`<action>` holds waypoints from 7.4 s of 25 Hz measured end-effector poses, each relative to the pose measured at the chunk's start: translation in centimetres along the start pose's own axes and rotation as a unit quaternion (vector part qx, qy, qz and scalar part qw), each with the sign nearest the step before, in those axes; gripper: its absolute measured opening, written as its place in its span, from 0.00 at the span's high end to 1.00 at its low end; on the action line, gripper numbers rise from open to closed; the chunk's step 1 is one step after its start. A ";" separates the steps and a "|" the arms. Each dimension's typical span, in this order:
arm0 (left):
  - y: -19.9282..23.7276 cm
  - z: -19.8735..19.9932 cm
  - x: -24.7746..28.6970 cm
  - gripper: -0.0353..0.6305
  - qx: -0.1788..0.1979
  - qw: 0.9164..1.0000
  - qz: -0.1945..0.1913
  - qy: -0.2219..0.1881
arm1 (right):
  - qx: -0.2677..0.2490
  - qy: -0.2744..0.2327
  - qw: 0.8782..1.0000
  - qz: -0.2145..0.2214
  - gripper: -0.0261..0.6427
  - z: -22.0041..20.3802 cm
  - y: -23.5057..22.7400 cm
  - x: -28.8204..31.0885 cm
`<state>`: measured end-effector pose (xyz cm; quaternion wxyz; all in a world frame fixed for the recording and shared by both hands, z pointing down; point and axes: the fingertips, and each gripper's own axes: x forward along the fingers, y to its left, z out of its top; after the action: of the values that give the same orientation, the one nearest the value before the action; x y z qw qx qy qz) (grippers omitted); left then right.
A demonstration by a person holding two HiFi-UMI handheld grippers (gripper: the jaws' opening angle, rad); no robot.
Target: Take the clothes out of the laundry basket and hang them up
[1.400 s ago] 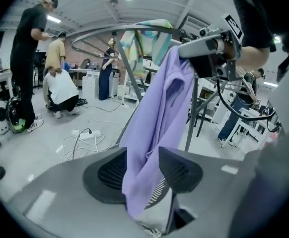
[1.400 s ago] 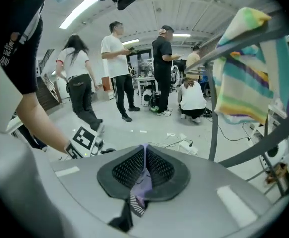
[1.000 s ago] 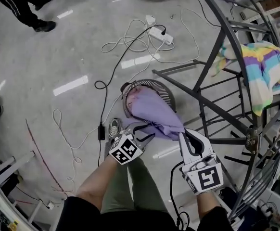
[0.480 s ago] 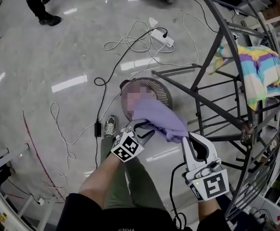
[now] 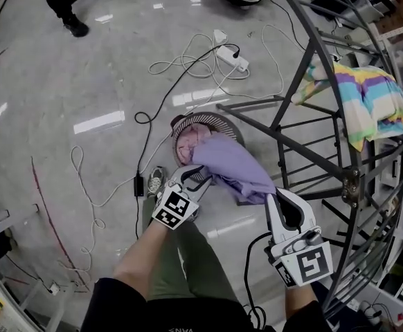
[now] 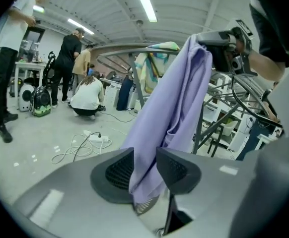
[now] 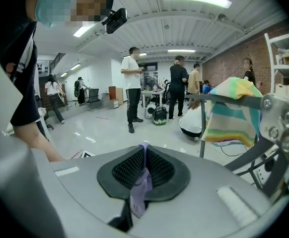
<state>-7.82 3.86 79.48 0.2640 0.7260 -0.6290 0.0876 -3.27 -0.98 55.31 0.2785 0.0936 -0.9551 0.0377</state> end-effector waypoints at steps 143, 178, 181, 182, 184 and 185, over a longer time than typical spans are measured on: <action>-55.8 52.3 -3.9 0.93 0.439 0.877 -0.094 -0.171 | 0.011 -0.114 0.953 -0.282 0.93 7.4 -43.1 -50.5; -61.3 24.5 3.8 0.94 0.383 0.892 -0.226 0.083 | 0.005 0.136 0.965 -0.224 0.91 -17.9 -36.7 -48.9; -60.9 24.5 3.8 0.94 0.374 0.895 -0.228 0.080 | 0.013 0.150 0.963 -0.224 0.88 -18.9 -36.9 -49.2; -60.6 24.7 3.8 0.94 0.371 0.897 -0.226 0.078 | 0.018 0.155 0.962 -0.224 0.86 -19.2 -37.0 -49.4; -59.9 25.1 3.9 0.94 0.368 0.901 -0.216 0.074 | 0.026 0.166 0.960 -0.225 0.80 -19.7 -37.4 -50.2; -59.4 25.4 4.0 0.94 0.366 0.904 -0.210 0.072 | 0.029 0.170 0.958 -0.227 0.78 -19.9 -37.7 -50.8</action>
<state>44.75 -8.01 43.56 0.0363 0.8783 -0.3649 0.3066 56.76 -27.41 45.42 0.4349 0.3086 -0.8457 0.0167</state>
